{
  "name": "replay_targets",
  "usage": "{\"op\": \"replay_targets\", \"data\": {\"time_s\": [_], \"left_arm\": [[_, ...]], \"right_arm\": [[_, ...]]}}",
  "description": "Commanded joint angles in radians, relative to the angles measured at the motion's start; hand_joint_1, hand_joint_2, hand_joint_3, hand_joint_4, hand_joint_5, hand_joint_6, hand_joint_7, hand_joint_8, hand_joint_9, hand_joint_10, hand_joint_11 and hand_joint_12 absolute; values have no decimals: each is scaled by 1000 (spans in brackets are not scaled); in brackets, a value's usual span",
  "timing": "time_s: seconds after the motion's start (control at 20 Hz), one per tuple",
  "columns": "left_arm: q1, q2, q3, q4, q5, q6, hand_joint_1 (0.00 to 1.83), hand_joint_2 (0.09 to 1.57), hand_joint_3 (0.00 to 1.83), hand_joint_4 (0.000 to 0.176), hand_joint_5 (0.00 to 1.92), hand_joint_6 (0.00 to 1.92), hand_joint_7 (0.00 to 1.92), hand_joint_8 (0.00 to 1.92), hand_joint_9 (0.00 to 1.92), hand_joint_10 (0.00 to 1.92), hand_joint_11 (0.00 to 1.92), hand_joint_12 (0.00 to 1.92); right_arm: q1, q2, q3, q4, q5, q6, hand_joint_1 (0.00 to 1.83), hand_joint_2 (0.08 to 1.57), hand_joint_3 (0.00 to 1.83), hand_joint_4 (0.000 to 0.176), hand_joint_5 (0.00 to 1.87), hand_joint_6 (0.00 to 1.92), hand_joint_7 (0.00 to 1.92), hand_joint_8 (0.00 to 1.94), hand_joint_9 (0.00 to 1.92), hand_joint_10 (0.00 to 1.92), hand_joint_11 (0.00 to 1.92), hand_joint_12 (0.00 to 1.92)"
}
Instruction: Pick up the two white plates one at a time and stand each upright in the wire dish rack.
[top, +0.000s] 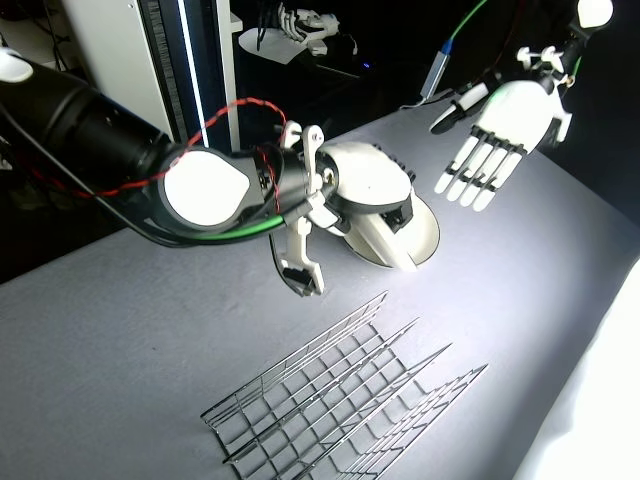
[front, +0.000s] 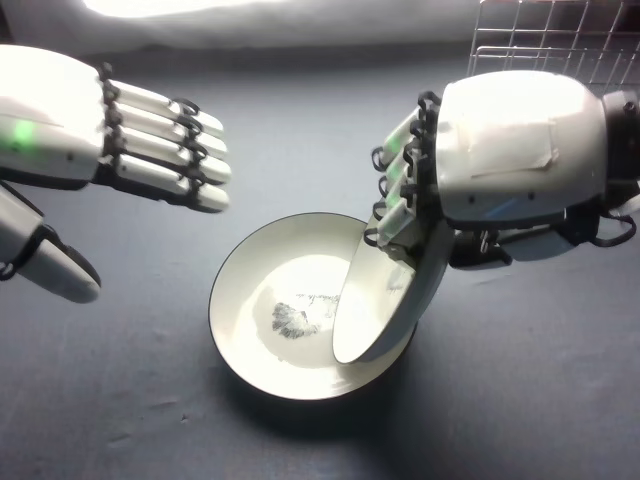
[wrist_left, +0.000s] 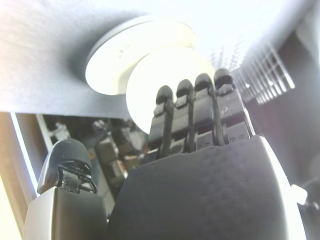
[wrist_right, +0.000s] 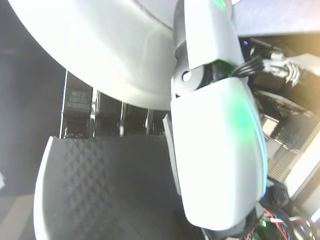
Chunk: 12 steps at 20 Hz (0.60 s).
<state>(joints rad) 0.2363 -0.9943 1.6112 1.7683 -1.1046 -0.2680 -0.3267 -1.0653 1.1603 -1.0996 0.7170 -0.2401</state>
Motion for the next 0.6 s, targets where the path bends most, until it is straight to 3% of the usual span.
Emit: {"op": "replay_targets", "data": {"time_s": [0.0, 0.2, 0.3, 0.55], "left_arm": [[-11, 19, -1, -73, -19, -8, 0, 1141, 0, 0, 143, 14, 97, 14, 56, 15, 31, 16], [-16, 53, 9, -70, -17, -24, 0, 1155, 4, 0, 80, 0, 31, 0, 0, 0, 0, 0], [-21, 62, 21, -70, -17, -30, 0, 1150, 1, 0, 73, 0, 22, 0, 0, 0, 0, 0], [-55, 80, 26, -70, -20, -36, 0, 1153, 2, 0, 60, 0, 3, 0, 0, 0, 0, 0]], "right_arm": [[19, 14, -15, 85, 72, 1, 1372, 1111, 1, 0, 933, 1028, 1035, 731, 914, 1266, 733, 1374], [34, 49, -59, 152, 59, 5, 1376, 1101, 0, 0, 963, 979, 1069, 685, 921, 1254, 763, 1301], [46, 63, -74, 210, 59, 5, 1371, 1114, 1, 0, 942, 1045, 1021, 758, 893, 1269, 755, 1279], [107, 102, -136, 441, -19, 24, 1367, 1125, 0, 0, 920, 1082, 991, 809, 881, 1282, 726, 1285]]}}
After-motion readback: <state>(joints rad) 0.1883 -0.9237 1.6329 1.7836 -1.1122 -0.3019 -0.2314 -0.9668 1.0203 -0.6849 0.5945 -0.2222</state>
